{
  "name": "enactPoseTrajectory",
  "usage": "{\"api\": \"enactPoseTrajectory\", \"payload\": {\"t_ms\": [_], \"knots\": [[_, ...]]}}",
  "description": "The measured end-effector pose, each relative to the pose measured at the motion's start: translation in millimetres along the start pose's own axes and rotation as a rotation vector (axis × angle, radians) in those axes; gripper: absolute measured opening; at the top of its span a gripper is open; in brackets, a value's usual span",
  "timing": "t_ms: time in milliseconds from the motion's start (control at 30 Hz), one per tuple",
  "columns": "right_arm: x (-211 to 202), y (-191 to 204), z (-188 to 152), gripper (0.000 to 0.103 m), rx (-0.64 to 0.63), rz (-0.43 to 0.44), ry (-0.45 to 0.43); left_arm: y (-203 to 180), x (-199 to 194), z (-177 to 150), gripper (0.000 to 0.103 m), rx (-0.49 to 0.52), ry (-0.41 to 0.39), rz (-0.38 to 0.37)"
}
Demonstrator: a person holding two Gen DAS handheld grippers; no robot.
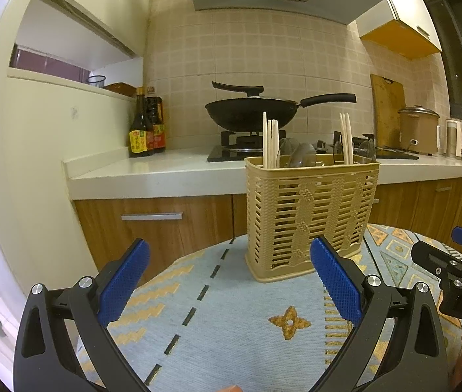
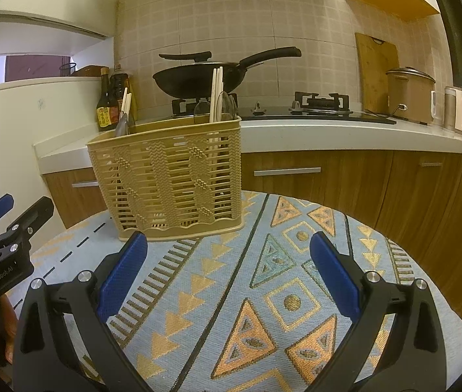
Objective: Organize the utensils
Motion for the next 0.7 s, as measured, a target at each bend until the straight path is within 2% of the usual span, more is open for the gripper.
{"api": "enactPoseTrajectory", "payload": {"t_ms": [700], "knots": [[0.4, -5.8, -2.1, 0.095, 0.006, -0.025, 0.008, -0.7, 4.0, -5.2, 0.095, -0.019, 0.036, -0.028]]}}
Point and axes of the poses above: each gripper's, at about its wrist camera, not at the fingertips, and x roughly the way its jaws point, y to its left, z to its top, the point moved 10 cm from there along x, roughly the way its jaws point, and after that the axes turned 11 degrees about x, right-handed, at the moved point
